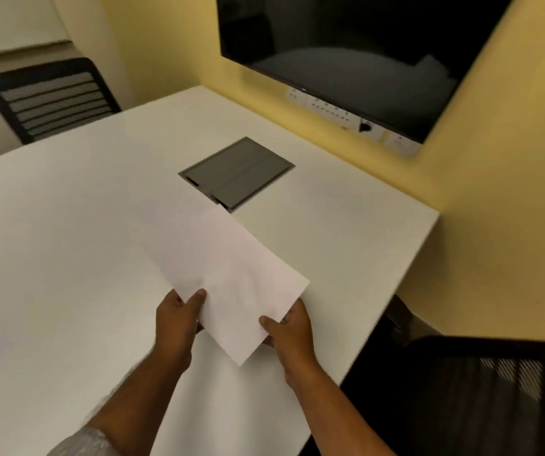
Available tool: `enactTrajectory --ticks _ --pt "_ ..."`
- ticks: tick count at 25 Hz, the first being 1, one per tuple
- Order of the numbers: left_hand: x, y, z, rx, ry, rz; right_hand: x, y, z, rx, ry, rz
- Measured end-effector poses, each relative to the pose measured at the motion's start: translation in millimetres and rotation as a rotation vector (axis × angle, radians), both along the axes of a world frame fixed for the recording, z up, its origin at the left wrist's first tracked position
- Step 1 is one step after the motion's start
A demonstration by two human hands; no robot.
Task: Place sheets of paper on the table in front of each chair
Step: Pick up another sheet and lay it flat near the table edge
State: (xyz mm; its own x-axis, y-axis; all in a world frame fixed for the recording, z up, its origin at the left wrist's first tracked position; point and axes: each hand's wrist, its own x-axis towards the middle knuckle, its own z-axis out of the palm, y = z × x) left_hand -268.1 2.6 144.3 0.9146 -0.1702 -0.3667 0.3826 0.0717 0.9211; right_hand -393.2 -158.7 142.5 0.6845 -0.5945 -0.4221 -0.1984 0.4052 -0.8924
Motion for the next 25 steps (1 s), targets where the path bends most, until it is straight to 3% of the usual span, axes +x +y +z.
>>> enactTrajectory --ticks 6,11,16,25 --pt "-78 -20 -29 -0.032 0.127 -0.249 -88 -23 -18 -0.043 0.051 -0.18" --pt "-106 -51 -45 0.071 0.145 -0.128 -111 -47 -39 -0.024 0.086 -0.239" --pt "-96 -83 -53 0.236 0.005 -0.115 -95 -76 -67 -0.023 0.115 -0.268" --pt "-76 -146 -108 0.777 -0.1 -0.74 -66 -157 -132 -0.094 0.29 -0.267"
